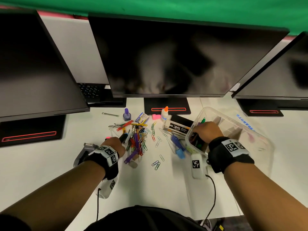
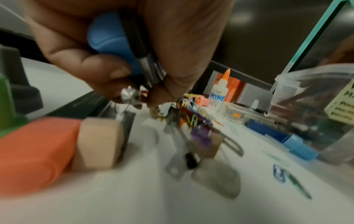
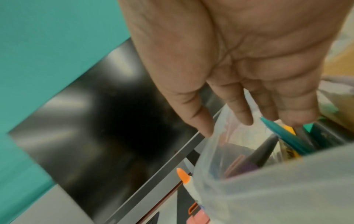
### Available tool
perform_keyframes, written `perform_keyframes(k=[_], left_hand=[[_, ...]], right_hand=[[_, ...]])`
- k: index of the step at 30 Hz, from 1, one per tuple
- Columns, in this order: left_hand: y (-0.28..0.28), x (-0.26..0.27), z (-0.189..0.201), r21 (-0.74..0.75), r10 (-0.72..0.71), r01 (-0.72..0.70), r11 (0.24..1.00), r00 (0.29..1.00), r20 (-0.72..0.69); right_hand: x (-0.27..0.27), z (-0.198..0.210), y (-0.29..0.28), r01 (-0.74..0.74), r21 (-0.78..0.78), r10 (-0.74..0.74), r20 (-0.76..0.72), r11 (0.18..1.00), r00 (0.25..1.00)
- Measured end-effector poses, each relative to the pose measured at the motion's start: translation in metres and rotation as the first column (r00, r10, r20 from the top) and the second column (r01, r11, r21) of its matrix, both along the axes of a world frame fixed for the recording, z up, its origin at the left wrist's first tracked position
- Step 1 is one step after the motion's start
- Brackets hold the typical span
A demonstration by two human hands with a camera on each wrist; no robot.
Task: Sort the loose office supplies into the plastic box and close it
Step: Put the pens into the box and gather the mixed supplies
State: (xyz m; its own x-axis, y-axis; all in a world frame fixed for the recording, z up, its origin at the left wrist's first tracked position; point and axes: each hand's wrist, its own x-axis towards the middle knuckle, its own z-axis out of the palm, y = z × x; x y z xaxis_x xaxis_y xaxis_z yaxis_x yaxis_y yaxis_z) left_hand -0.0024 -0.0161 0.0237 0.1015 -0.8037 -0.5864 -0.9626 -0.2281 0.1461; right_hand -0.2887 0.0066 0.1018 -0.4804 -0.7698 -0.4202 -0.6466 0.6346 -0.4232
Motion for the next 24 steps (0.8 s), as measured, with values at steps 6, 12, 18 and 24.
perform_keyframes(k=[6,12,18,24], left_hand=[[-0.007,0.006,0.018,-0.057,-0.046,0.047,0.997,0.999,0.022],[-0.009,-0.021,0.049,-0.126,-0.16,0.141,0.982,0.976,-0.151],[0.007,-0.094,0.087,-0.199,-0.249,0.177,0.964,0.862,-0.441],[0.016,-0.173,0.099,-0.237,-0.32,0.221,0.946,0.759,-0.567]], right_hand=[[-0.007,-0.007,0.044,-0.328,-0.201,0.257,-0.311,0.923,0.915],[-0.036,-0.02,0.088,-0.373,-0.225,0.299,-0.302,0.9,0.905],[-0.057,-0.025,0.116,-0.438,-0.154,0.374,-0.323,0.886,0.87],[-0.053,-0.028,0.13,-0.497,0.027,0.486,-0.264,0.867,0.833]])
